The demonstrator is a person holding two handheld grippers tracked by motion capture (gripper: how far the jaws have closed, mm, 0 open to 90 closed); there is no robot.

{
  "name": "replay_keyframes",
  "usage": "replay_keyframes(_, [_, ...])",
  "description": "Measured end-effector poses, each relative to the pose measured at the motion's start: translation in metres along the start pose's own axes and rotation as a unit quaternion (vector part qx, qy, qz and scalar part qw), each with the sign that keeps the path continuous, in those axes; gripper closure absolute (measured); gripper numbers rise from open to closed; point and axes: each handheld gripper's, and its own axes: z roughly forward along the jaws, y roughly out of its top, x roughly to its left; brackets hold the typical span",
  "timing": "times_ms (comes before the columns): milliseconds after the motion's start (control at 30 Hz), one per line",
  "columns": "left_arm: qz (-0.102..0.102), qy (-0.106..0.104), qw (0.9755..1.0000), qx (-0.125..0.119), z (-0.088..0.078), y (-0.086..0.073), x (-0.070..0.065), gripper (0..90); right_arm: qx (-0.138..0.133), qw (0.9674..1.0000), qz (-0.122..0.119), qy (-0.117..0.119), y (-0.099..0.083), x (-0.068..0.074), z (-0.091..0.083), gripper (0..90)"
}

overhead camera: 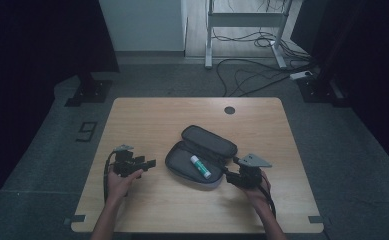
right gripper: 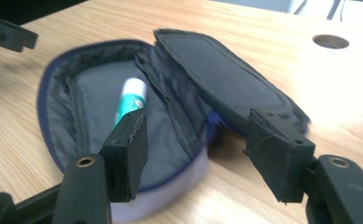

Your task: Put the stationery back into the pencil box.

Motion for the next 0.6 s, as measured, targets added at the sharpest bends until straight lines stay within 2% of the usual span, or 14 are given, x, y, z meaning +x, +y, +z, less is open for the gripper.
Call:
replay_keyframes(133, [0.002, 0.001, 1.0, 0.003, 0.002, 0.0, 0.0, 33.9, 0.011, 0.9999, 0.004, 0.009, -0.014, -0.009, -0.007, 35.4])
replay_keyframes(300, [0.004, 0.002, 1.0, 0.006, 0.003, 0.0, -0.001, 33.9, 0.036, 0.9993, 0.01, -0.006, -0.036, -0.022, -0.014, 34.8])
replay_keyframes(433, [0.006, 0.002, 0.9999, 0.009, 0.005, 0.0, -0.002, 33.9, 0.053, 0.9982, 0.023, -0.019, -0.044, -0.032, -0.011, 35.4])
replay_keyframes(600, [0.005, 0.001, 1.0, 0.006, 0.003, 0.0, -0.001, 33.9, 0.067, 0.997, 0.027, -0.028, -0.048, -0.037, -0.008, 35.2])
